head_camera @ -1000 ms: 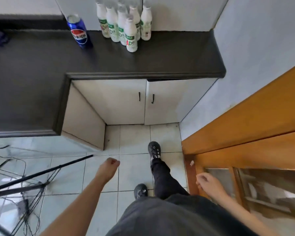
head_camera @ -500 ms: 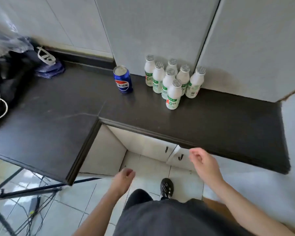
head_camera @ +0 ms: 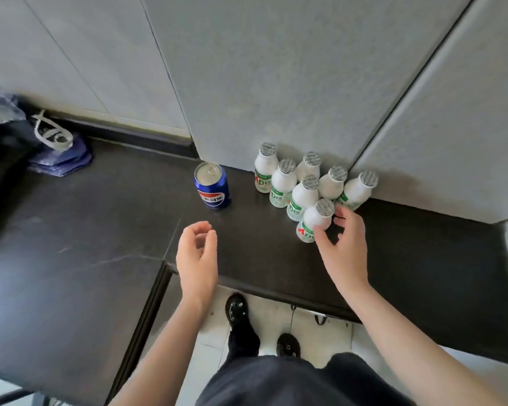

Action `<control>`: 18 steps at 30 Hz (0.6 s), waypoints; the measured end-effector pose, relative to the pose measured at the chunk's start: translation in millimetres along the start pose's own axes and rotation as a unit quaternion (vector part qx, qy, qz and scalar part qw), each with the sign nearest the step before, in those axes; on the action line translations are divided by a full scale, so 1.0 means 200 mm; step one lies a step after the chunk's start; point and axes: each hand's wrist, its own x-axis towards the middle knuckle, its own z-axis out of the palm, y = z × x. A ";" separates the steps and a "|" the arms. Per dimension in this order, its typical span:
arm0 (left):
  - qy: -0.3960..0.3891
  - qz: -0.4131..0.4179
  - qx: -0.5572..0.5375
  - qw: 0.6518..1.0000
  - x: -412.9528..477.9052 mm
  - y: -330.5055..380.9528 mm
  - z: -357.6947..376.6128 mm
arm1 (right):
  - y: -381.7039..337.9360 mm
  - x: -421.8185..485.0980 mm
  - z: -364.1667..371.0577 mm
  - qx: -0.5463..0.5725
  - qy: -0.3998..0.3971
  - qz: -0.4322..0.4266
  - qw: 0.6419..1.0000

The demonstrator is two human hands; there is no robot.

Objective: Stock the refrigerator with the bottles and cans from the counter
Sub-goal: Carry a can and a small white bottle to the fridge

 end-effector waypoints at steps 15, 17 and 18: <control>-0.050 0.056 0.025 0.997 0.57 0.07 0.20 | -0.01 0.02 0.14 -0.062 0.041 0.022 0.997; -0.052 0.056 0.020 0.997 0.57 0.07 0.19 | -0.01 0.02 0.13 -0.056 0.037 0.017 0.998; -0.049 0.054 0.015 0.997 0.56 0.07 0.18 | -0.01 0.02 0.13 -0.050 0.034 0.013 0.998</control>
